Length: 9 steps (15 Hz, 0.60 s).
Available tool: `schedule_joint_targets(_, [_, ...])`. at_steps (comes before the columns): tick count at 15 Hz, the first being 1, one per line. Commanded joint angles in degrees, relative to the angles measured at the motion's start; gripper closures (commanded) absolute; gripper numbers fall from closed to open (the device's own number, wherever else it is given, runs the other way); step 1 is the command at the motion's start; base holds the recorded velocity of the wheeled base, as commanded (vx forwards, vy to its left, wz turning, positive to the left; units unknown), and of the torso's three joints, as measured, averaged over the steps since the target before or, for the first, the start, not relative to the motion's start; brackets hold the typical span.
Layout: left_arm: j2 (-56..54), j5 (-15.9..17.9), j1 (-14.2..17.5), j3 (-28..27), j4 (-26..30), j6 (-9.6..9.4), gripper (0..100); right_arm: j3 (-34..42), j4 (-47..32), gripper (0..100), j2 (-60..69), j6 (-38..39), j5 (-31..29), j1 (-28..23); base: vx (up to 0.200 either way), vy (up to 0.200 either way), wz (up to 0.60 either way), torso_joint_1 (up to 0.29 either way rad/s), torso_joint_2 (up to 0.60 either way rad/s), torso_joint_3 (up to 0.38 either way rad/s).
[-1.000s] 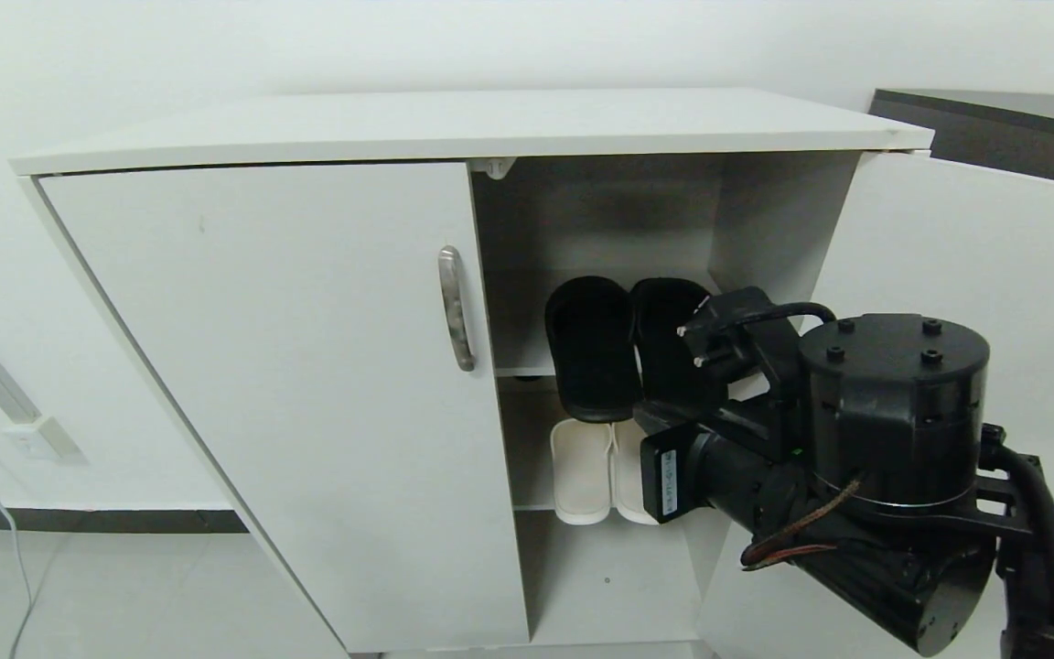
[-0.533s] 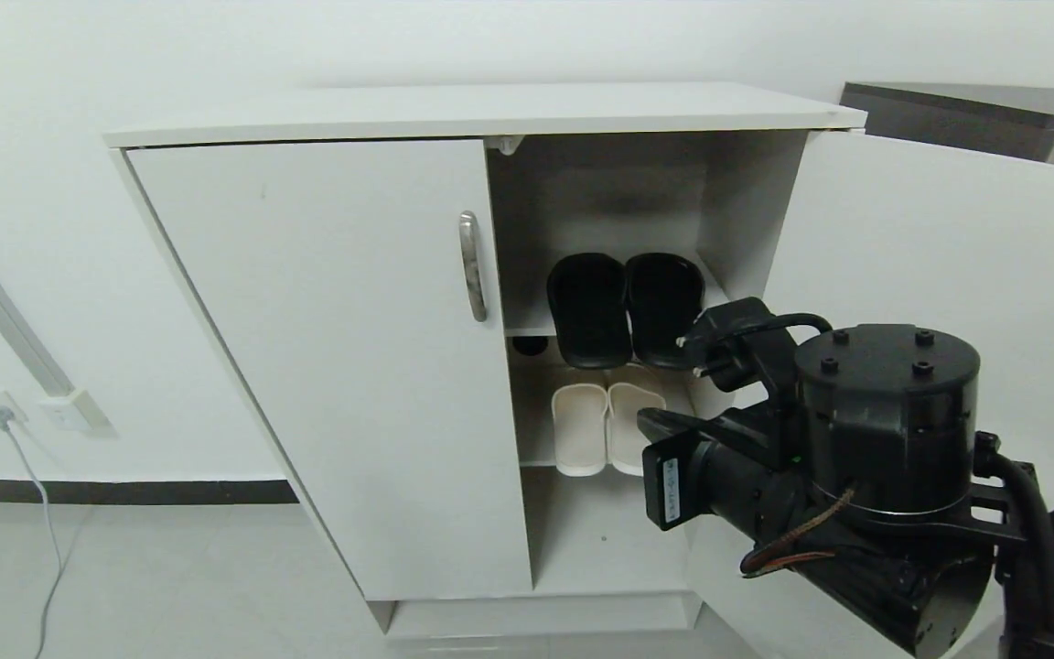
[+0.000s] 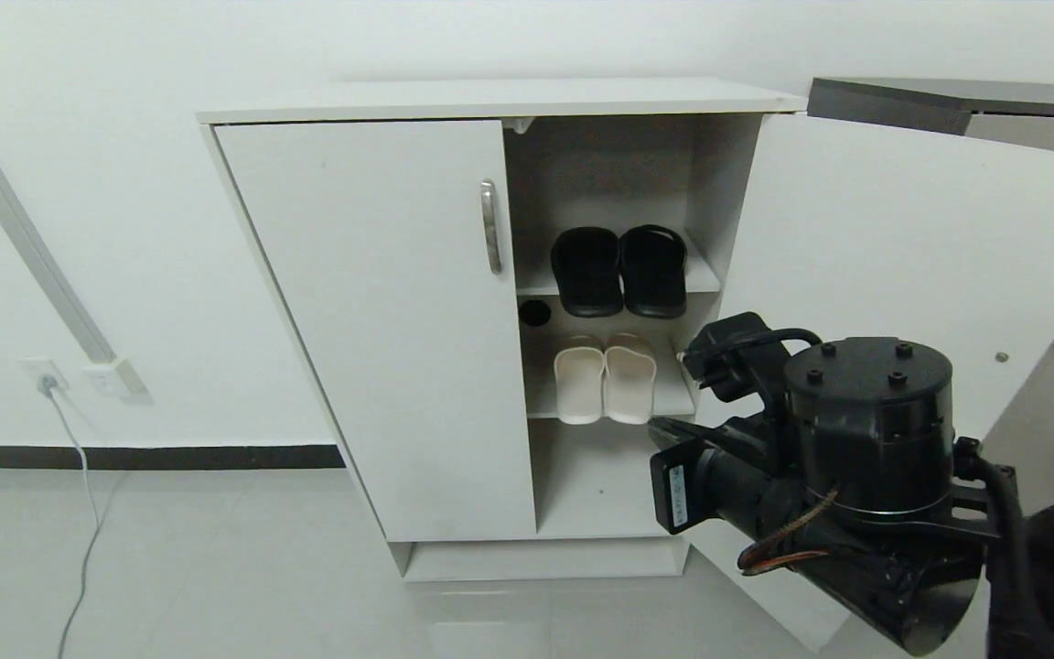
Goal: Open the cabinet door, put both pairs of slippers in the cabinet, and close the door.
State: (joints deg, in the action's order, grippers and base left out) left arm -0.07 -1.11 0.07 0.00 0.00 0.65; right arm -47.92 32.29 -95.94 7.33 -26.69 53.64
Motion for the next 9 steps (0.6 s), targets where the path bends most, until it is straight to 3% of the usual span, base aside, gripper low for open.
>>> schedule_joint_targets(1, [0.07,-0.03,0.01,0.0,0.0,0.06,100,0.11,0.05,100,-0.48,-0.12,-0.03,-0.03,0.0,0.0,0.0,0.0,0.0,0.0])
schedule_joint_targets(9, [0.07,0.05,0.01,0.0,-0.09,-0.29,100,1.34,0.05,100,-1.27,-0.12,0.41,-0.46,0.0,0.0,0.0,0.0,0.0,0.0])
